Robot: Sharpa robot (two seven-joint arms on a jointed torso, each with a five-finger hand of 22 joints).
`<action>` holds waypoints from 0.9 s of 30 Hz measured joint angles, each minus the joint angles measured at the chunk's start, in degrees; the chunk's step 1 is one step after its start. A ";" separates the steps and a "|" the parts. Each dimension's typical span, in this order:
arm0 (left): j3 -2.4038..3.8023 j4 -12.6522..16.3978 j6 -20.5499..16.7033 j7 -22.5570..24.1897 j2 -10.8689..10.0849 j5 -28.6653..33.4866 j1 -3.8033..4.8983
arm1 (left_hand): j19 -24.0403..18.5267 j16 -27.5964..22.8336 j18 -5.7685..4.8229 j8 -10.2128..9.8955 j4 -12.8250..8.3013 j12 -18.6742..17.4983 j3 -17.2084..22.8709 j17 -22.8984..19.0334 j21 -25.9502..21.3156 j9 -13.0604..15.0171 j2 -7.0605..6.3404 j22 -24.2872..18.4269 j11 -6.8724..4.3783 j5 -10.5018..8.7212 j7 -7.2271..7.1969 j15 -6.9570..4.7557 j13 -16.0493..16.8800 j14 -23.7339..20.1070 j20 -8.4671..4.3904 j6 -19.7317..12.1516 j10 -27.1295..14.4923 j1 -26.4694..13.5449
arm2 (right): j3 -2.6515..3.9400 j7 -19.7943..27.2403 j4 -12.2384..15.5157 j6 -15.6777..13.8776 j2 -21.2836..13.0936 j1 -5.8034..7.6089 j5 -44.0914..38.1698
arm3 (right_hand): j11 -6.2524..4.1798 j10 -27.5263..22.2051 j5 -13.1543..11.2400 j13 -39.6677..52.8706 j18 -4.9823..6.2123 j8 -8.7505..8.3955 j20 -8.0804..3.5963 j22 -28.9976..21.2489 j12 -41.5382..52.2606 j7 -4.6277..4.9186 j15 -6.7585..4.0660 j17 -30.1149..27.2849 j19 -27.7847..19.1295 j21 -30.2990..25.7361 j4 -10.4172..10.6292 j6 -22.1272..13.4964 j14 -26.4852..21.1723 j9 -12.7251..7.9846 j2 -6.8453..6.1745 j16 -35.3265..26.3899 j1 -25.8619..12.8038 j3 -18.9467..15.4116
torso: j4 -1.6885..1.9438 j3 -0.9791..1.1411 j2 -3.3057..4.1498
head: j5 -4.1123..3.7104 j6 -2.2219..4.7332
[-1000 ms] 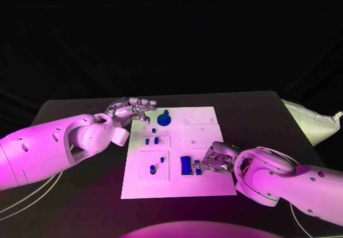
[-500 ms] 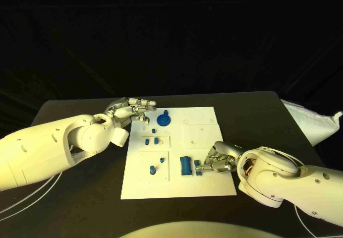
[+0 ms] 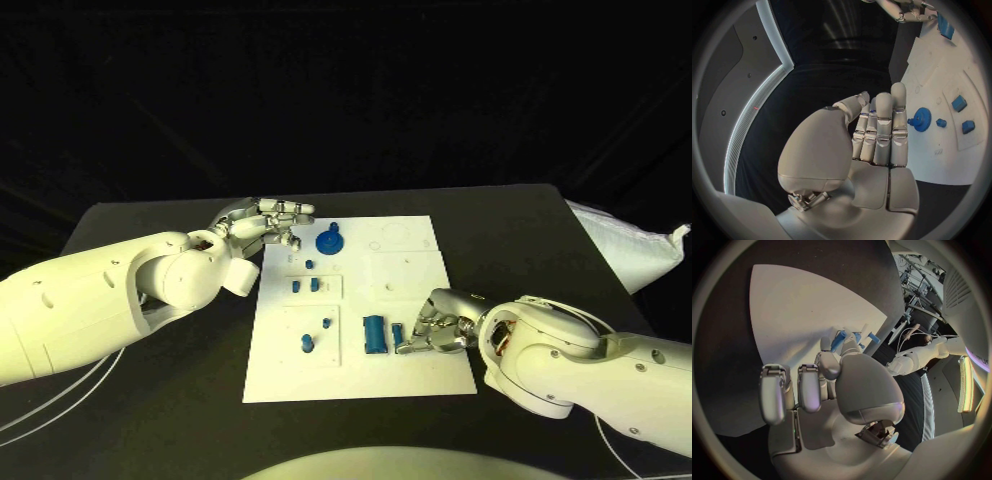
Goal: Assemble the parts on the task board
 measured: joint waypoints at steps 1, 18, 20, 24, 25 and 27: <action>0.00 0.00 0.00 0.00 0.00 0.00 0.00 | 0.00 0.00 0.00 0.00 0.00 0.00 0.00 0.00 0.00 0.00 0.00 0.00 0.00 0.00 0.00 0.00 0.00 0.00 0.00 0.00 0.00 0.00 | 0.00 0.00 -0.13 0.16 0.15 0.00 -0.10 | 0.00 0.00 0.00 0.00 0.00 0.00 0.00 0.00 0.00 0.00 0.00 0.00 0.00 0.00 0.00 0.00 0.00 0.03 -0.02 0.00 -0.02 0.00 | 0.00 0.00 0.01 | -0.01 0.00; -0.02 -0.01 0.03 -0.01 0.05 0.00 -0.02 | 0.00 0.00 0.00 0.00 0.00 0.00 0.00 0.00 0.00 0.00 0.00 0.00 0.00 0.00 0.00 0.01 0.00 0.00 0.00 0.00 0.00 0.00 | 0.27 0.46 -3.78 0.50 2.40 0.05 -0.74 | 0.01 -0.01 0.37 0.31 0.00 0.67 0.00 -0.01 -0.01 0.04 0.00 -0.01 0.00 0.00 -0.81 -0.11 0.00 0.58 1.26 0.00 1.27 0.29 | 0.00 0.00 0.01 | 0.14 -0.23; -0.02 -0.02 0.03 -0.02 0.05 0.00 -0.02 | 0.00 0.00 0.00 0.00 0.00 0.00 0.00 0.01 0.00 0.00 0.00 0.00 0.00 0.00 0.00 0.01 0.00 0.00 0.00 0.00 0.00 0.00 | 0.30 0.61 -3.83 0.49 2.44 0.05 -0.77 | 0.02 -0.01 0.37 0.33 0.00 0.50 0.00 -0.01 -0.01 -0.14 0.00 -0.01 0.00 0.00 -1.27 -0.30 0.00 0.57 1.20 0.00 1.83 0.17 | -0.03 0.00 -0.01 | 0.15 -0.20; -0.02 -0.02 0.03 -0.02 0.05 0.00 -0.03 | 0.00 0.00 0.01 0.00 0.00 0.00 0.00 0.00 0.00 0.00 0.00 0.00 0.00 0.00 0.00 0.01 0.00 -0.01 0.00 0.00 0.00 0.00 | 0.24 0.96 -3.74 0.24 2.31 0.01 -0.79 | 0.02 -0.02 0.78 -0.04 0.00 0.37 0.00 0.00 -0.69 -0.10 0.00 -0.01 0.00 0.00 -1.58 -0.36 0.00 0.52 1.04 0.00 2.25 0.00 | -0.07 0.00 -0.02 | 0.09 -0.13; -0.03 -0.02 0.03 -0.02 0.05 0.00 -0.03 | 0.00 0.00 0.00 0.00 0.00 0.00 0.00 0.01 0.00 0.00 0.00 0.00 0.00 0.00 0.00 0.01 0.00 -0.01 0.00 0.00 0.00 0.00 | 0.21 1.09 -3.64 0.07 2.20 -0.01 -0.78 | 0.02 -0.02 1.37 -0.20 0.00 0.32 0.00 0.02 -1.03 0.07 0.00 -0.01 0.00 0.00 -1.67 -0.71 0.00 0.50 1.04 -0.24 2.25 -0.10 | -0.07 0.00 -0.03 | 0.04 -0.13; -0.03 -0.01 0.03 -0.02 0.04 0.00 -0.04 | 0.00 0.00 0.00 0.00 0.00 0.00 0.00 0.01 0.00 0.00 0.00 0.00 0.00 0.00 0.00 0.01 0.00 -0.01 0.00 0.00 0.00 0.00 | 0.17 1.59 -3.29 -0.58 1.76 -0.04 -0.58 | 0.32 -0.32 2.52 -0.59 0.00 -0.24 -0.22 0.04 -1.65 0.40 0.00 -0.02 -0.22 0.00 -1.89 -1.47 0.00 -0.01 1.04 -0.45 2.25 -0.32 | -0.07 0.01 -0.04 | -0.01 -0.11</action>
